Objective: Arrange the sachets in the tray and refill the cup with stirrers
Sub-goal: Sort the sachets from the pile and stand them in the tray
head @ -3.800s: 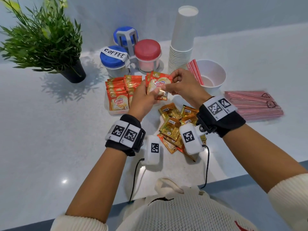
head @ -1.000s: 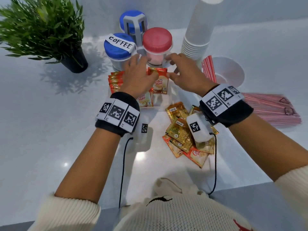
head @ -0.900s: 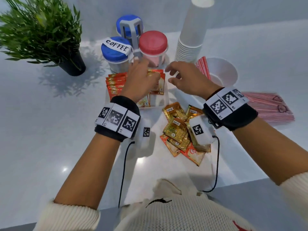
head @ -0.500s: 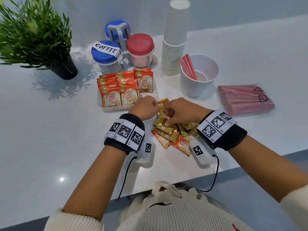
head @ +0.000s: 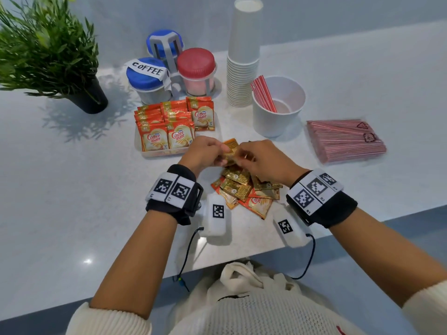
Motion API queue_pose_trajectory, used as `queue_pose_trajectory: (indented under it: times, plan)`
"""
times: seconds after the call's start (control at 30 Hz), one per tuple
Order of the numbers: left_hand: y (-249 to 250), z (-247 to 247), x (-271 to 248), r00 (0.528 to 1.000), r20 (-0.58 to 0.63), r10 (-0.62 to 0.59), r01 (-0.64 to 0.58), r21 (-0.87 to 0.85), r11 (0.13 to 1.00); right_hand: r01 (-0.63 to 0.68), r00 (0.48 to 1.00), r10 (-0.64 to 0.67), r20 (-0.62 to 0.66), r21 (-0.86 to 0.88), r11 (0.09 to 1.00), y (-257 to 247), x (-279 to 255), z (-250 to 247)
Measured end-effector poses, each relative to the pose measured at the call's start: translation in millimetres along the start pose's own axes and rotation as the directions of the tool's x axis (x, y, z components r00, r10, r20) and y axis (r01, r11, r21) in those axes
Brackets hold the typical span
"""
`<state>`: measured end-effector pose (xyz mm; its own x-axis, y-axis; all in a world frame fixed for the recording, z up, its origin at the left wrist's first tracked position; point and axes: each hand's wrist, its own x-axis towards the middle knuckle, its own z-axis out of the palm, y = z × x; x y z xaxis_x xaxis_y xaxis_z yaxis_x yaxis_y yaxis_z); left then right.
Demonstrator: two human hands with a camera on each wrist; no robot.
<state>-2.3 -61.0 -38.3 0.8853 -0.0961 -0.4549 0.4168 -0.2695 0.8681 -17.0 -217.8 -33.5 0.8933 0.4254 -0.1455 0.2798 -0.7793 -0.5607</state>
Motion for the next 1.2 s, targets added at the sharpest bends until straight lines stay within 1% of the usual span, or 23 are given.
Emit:
queue_pose_trajectory:
  times: [0.07, 0.13, 0.17, 0.23, 0.27, 0.33, 0.37, 0.4, 0.43, 0.47, 0.5, 0.53, 0.57, 0.6, 0.63, 0.67, 0.73, 0.8, 0.9, 0.97, 1.07, 1.13, 1.2]
  plan:
    - [4, -1, -1, 0.999, -0.013, 0.034, -0.034, -0.038, 0.999, -0.016, 0.993, 0.024, -0.115, 0.064, 0.998, 3, 1, -7]
    - [8, 0, -1, 0.997, -0.021, 0.070, -0.069, 0.013, 0.998, -0.040, 0.981, 0.066, -0.180, 0.144, 0.989, 6, 2, -14]
    - [11, 2, -2, 0.996, -0.005, 0.088, -0.088, 0.039, 0.995, -0.048, 0.976, 0.087, -0.199, 0.197, 0.979, 7, 2, -18]
    - [15, 8, -4, 0.991, 0.065, 0.113, -0.116, 0.038, 0.993, -0.058, 0.969, 0.135, -0.208, 0.340, 0.939, 10, 3, -23]
    - [16, 11, -4, 0.989, 0.083, 0.124, -0.126, 0.015, 0.992, -0.064, 0.966, 0.165, -0.200, 0.431, 0.900, 12, 4, -24]
    - [15, 18, -4, 0.990, 0.054, 0.132, -0.129, -0.044, 0.991, -0.074, 0.958, 0.220, -0.186, 0.580, 0.811, 13, 4, -25]
    - [14, 20, -3, 0.991, 0.027, 0.131, -0.129, -0.065, 0.989, -0.082, 0.951, 0.246, -0.187, 0.615, 0.784, 14, 4, -25]
    - [12, 22, -2, 0.992, 0.003, 0.128, -0.128, -0.081, 0.989, -0.093, 0.944, 0.267, -0.195, 0.618, 0.781, 14, 3, -25]
    - [11, 23, -2, 0.992, -0.019, 0.121, -0.123, -0.098, 0.988, -0.114, 0.939, 0.277, -0.204, 0.578, 0.808, 16, 2, -25]
    - [9, 23, -2, 0.993, -0.036, 0.111, -0.115, -0.125, 0.985, -0.141, 0.943, 0.267, -0.196, 0.492, 0.859, 18, -1, -26]
    - [7, 23, -2, 0.994, -0.048, 0.101, -0.107, -0.160, 0.981, -0.170, 0.959, 0.238, -0.150, 0.367, 0.915, 22, -3, -26]
    - [6, 22, -1, 0.994, -0.057, 0.093, -0.102, -0.191, 0.976, -0.185, 0.978, 0.203, -0.058, 0.227, 0.956, 25, -7, -25]
    - [5, 22, -1, 0.994, -0.066, 0.088, -0.100, -0.214, 0.972, -0.179, 0.983, 0.174, 0.058, 0.095, 0.979, 28, -10, -23]
    - [4, 21, -1, 0.994, -0.070, 0.086, -0.100, -0.229, 0.968, -0.157, 0.976, 0.157, 0.152, -0.010, 0.988, 30, -13, -20]
    - [4, 21, -1, 0.994, -0.069, 0.087, -0.101, -0.242, 0.965, -0.133, 0.970, 0.147, 0.194, -0.085, 0.988, 31, -14, -16]
    - [4, 22, -1, 0.994, -0.067, 0.085, -0.100, -0.256, 0.962, -0.123, 0.969, 0.147, 0.197, -0.133, 0.984, 32, -15, -12]
    - [3, 24, 0, 0.995, -0.061, 0.079, -0.093, -0.277, 0.956, -0.116, 0.977, 0.146, 0.158, -0.186, 0.976, 31, -14, -7]
    - [3, 27, -1, 0.996, -0.054, 0.077, -0.090, -0.289, 0.953, -0.082, 0.986, 0.113, 0.121, -0.237, 0.968, 28, -14, -4]
    - [3, 29, -1, 0.996, -0.052, 0.077, -0.089, -0.297, 0.951, -0.070, 0.994, 0.089, 0.064, -0.257, 0.964, 30, -15, 1]
    - [3, 28, 0, 0.995, -0.059, 0.082, -0.095, -0.279, 0.956, -0.108, 0.994, 0.109, -0.003, -0.189, 0.976, 33, -15, 2]
    - [3, 25, 2, 0.992, -0.087, 0.090, -0.110, -0.254, 0.961, -0.145, 0.979, 0.150, -0.137, 0.047, 0.988, 33, -17, -8]
    - [3, 25, 2, 0.991, -0.100, 0.089, -0.111, -0.248, 0.962, -0.164, 0.957, 0.209, -0.200, 0.220, 0.962, 30, -17, -19]
    - [5, 26, 1, 0.993, -0.083, 0.085, -0.103, -0.244, 0.964, -0.165, 0.942, 0.270, -0.198, 0.427, 0.889, 28, -16, -29]
